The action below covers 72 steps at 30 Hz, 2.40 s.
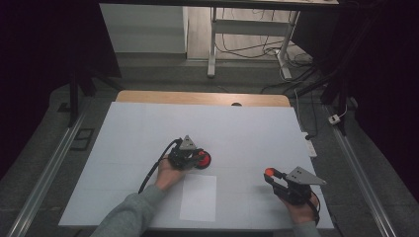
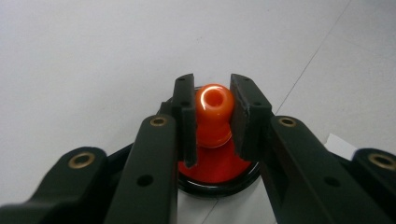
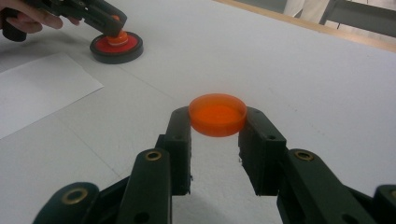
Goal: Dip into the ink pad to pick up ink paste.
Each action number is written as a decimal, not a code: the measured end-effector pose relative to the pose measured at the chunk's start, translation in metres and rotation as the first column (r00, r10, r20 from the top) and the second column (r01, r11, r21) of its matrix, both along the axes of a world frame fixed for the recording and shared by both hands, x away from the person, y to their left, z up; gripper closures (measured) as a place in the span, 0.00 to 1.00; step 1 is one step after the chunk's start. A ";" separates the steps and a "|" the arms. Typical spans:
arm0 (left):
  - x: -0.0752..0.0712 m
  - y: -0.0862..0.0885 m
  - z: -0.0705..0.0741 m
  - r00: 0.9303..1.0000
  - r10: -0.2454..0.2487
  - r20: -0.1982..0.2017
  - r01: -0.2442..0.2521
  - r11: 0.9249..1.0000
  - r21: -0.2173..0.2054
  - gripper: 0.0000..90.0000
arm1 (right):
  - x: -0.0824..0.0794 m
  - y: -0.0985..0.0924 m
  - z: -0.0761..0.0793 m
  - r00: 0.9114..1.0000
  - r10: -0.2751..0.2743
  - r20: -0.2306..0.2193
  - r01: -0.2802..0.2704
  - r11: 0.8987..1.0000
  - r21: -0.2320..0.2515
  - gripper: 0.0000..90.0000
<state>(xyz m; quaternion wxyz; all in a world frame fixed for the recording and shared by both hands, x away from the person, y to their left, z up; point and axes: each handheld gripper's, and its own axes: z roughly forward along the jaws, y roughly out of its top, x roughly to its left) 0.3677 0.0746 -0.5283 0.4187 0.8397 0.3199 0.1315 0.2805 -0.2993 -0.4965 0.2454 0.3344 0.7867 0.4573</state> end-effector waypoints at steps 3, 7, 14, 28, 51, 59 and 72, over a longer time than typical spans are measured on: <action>-0.001 -0.001 0.000 1.000 0.002 0.007 -0.002 1.000 0.010 0.81 | 0.000 0.000 0.000 1.000 -0.001 -0.001 0.001 1.000 0.001 0.72; -0.001 -0.001 0.000 1.000 0.001 0.004 -0.001 1.000 0.007 0.81 | 0.000 0.000 0.000 1.000 0.000 0.000 0.000 1.000 0.000 0.72; 0.000 -0.002 0.002 1.000 0.003 -0.004 -0.003 1.000 0.011 0.81 | 0.001 0.000 0.000 1.000 0.006 0.002 -0.006 1.000 0.000 0.72; -0.007 0.011 0.036 0.998 -0.022 0.050 0.029 0.991 -0.127 0.81 | 0.000 -0.001 0.001 1.000 0.018 0.002 -0.018 1.000 0.005 0.72; -0.028 0.017 0.057 0.989 -0.140 0.042 0.144 0.982 -0.125 0.81 | 0.001 -0.001 0.000 1.000 0.018 -0.004 -0.018 1.000 0.005 0.72; -0.035 0.024 0.059 0.988 -0.152 0.031 0.155 0.977 -0.146 0.81 | 0.002 -0.001 -0.001 1.000 0.016 -0.005 -0.016 1.000 0.002 0.72; -0.049 0.032 0.065 0.985 -0.171 0.032 0.174 0.969 -0.173 0.81 | 0.002 -0.002 -0.001 1.000 0.017 -0.006 -0.017 1.000 -0.001 0.72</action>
